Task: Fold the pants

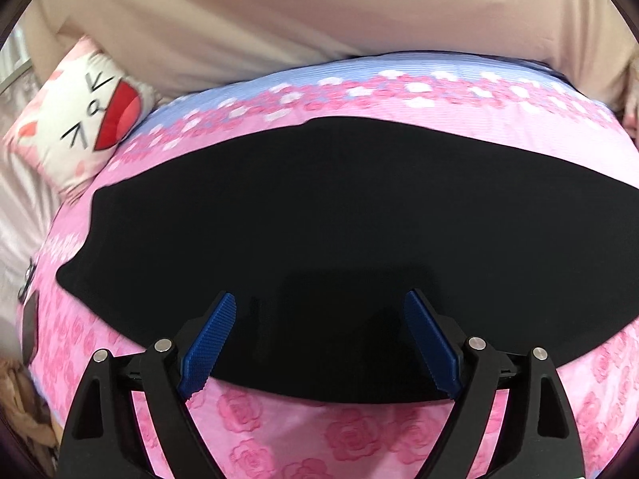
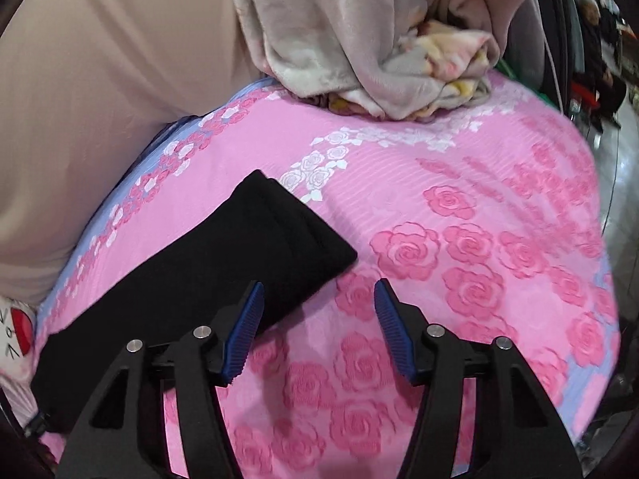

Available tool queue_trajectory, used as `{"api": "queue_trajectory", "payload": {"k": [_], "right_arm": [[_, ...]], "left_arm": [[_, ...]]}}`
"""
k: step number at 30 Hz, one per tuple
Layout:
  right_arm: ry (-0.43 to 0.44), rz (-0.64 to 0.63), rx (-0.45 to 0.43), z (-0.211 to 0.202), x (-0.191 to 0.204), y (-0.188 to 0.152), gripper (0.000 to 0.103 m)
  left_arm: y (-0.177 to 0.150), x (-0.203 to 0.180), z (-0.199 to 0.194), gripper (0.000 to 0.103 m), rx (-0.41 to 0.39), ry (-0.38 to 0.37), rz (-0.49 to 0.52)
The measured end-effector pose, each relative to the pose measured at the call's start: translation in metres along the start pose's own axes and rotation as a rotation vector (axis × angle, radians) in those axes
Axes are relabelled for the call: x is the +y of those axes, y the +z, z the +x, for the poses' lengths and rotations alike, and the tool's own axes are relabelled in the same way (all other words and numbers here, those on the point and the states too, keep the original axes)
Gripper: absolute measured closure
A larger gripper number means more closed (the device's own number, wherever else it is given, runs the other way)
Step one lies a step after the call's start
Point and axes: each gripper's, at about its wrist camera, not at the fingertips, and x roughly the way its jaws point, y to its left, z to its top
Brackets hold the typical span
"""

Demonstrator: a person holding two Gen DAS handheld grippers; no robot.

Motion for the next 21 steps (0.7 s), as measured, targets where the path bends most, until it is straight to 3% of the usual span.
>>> {"api": "queue_trajectory", "payload": {"k": [5, 7, 9, 16, 21], "right_arm": [[0.058, 0.024, -0.018, 0.012, -0.003, 0.012, 0.045], [0.094, 0.031, -0.016, 0.019, -0.002, 0.016, 0.05], [0.127, 0.039, 0.009, 0.026, -0.003, 0.018, 0.077], [0.252, 0.098, -0.04, 0.009, 0.013, 0.016, 0.082], [0.357, -0.013, -0.053, -0.016, 0.086, 0.014, 0.082]], "left_arm": [[-0.007, 0.016, 0.002, 0.019, 0.018, 0.028, -0.049], [-0.008, 0.018, 0.005, 0.019, 0.032, 0.033, -0.058], [-0.008, 0.018, 0.008, 0.019, 0.042, 0.037, -0.065], [-0.003, 0.014, 0.004, 0.019, 0.024, 0.028, -0.05], [0.001, 0.03, -0.002, 0.019, -0.007, -0.009, -0.073]]}}
